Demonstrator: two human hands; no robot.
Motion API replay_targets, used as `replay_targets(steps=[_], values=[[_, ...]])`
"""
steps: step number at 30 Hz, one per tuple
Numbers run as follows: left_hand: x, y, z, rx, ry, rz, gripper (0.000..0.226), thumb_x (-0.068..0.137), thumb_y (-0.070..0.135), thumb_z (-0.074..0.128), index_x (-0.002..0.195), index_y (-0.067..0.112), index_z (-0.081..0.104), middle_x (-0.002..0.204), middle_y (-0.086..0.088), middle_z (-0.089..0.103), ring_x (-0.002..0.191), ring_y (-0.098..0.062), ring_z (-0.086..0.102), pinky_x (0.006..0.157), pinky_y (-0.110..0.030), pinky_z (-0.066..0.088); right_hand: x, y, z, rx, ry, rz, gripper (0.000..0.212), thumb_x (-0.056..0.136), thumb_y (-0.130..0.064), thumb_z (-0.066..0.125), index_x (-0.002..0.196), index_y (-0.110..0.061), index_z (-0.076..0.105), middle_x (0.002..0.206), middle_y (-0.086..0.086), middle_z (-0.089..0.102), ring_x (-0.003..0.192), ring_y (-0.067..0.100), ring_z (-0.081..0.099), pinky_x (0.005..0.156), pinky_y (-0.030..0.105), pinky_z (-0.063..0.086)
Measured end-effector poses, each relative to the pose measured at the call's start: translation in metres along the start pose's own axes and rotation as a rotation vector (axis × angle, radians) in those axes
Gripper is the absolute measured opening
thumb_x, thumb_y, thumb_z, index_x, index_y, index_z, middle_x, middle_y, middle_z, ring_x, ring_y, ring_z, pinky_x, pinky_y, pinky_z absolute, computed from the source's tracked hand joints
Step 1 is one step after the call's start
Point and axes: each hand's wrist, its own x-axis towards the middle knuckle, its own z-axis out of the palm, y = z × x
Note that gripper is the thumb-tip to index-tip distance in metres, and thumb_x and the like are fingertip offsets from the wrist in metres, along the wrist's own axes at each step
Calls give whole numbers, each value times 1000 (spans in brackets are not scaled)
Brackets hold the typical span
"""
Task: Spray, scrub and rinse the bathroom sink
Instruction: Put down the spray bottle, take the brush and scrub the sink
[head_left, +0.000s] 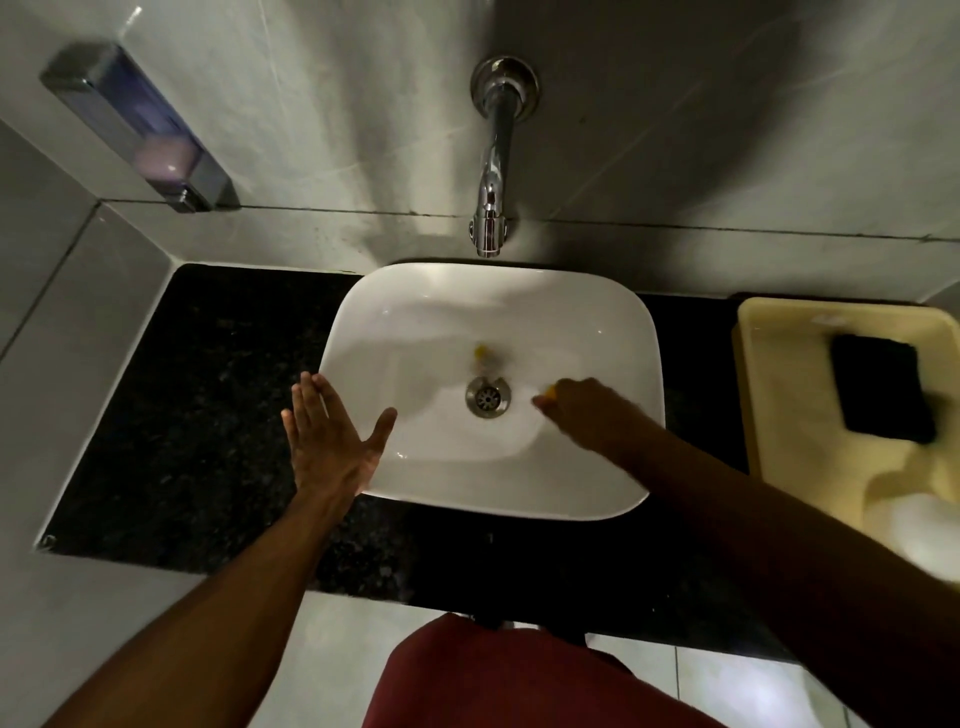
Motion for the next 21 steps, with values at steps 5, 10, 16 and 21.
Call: replay_targets(steps=[5, 10, 16, 21], values=[[0, 0, -1, -9, 14, 9, 113, 79, 85, 13, 153, 4, -12, 165, -17, -7, 153, -28, -8, 124, -45, -3, -47, 14, 24, -48, -219, -135, 48, 99, -53, 40, 102, -11, 63, 102, 17, 66, 95, 35, 65, 80, 41, 51], [-2, 4, -5, -4, 6, 0, 111, 82, 82, 20, 153, 3, -11, 165, -17, -7, 153, -28, -7, 124, -46, -2, -72, 68, -5, -90, -210, 13, 42, 99, -51, 41, 89, -13, 55, 97, 13, 67, 93, 32, 65, 76, 35, 48], [-5, 7, -10, -10, 2, -9, 106, 86, 75, 28, 154, 3, -10, 165, -17, -7, 153, -29, -6, 124, -46, -2, -9, -2, -5, -36, 21, 45, 43, 99, -49, 39, 106, -13, 61, 98, 12, 63, 99, 37, 64, 74, 40, 47], [-5, 6, -10, -23, 11, -3, 105, 86, 75, 27, 154, 3, -10, 165, -17, -6, 153, -28, -6, 124, -45, -2, -29, -39, 21, 42, -160, -82, 46, 99, -51, 42, 108, -10, 62, 112, 19, 66, 103, 39, 64, 79, 40, 49]])
